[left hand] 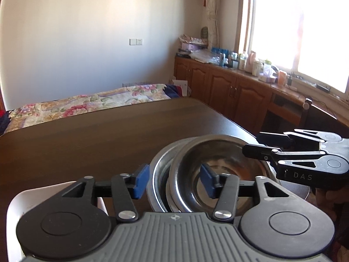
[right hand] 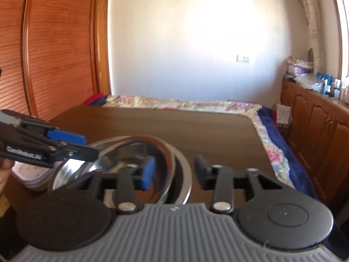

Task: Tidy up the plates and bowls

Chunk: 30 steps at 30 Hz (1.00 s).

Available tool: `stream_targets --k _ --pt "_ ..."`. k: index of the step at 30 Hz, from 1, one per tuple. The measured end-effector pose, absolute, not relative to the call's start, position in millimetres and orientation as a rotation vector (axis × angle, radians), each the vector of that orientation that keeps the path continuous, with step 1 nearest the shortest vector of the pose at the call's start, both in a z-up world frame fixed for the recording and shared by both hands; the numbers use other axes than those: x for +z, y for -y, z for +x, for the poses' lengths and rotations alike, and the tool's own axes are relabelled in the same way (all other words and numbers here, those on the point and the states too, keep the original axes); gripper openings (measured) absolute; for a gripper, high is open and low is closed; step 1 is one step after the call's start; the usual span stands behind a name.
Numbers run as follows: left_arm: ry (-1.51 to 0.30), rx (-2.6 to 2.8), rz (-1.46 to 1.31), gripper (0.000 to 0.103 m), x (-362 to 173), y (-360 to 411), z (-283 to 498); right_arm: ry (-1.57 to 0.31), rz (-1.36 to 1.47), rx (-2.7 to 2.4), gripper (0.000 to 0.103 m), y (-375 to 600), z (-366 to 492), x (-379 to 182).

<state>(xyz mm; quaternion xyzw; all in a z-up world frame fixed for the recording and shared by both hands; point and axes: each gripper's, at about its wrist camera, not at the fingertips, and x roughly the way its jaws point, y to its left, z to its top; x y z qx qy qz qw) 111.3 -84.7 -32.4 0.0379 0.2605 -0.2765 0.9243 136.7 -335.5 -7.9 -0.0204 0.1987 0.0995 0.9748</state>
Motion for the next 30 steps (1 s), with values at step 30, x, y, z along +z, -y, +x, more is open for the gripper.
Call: stream_targets --k 30 --pt "-0.532 -0.514 -0.059 0.04 -70 83 99 -0.369 0.139 0.202 0.047 339 135 -41"
